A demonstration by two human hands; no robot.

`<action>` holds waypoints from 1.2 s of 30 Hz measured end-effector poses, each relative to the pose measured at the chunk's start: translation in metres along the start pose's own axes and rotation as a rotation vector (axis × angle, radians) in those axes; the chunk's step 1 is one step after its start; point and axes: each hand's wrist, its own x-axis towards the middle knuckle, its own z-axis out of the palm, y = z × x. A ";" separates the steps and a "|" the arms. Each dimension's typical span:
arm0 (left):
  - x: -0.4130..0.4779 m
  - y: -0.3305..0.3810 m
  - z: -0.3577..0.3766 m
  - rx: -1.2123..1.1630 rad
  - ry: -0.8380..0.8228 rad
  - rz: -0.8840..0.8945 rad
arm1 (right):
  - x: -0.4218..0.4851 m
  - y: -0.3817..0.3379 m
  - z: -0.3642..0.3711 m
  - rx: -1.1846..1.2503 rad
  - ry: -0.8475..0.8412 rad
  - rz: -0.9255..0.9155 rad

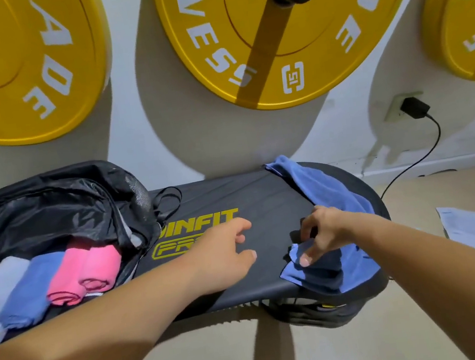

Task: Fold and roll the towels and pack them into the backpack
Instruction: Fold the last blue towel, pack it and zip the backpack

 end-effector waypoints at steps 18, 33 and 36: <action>-0.053 -0.036 -0.045 0.201 -0.093 0.132 | -0.042 -0.049 0.018 -0.196 0.200 -0.051; -0.074 -0.059 -0.068 0.216 -0.108 0.241 | -0.085 -0.112 0.003 0.148 0.343 -0.180; -0.080 -0.046 -0.076 0.083 0.002 0.290 | -0.131 -0.160 -0.034 0.427 0.263 -0.316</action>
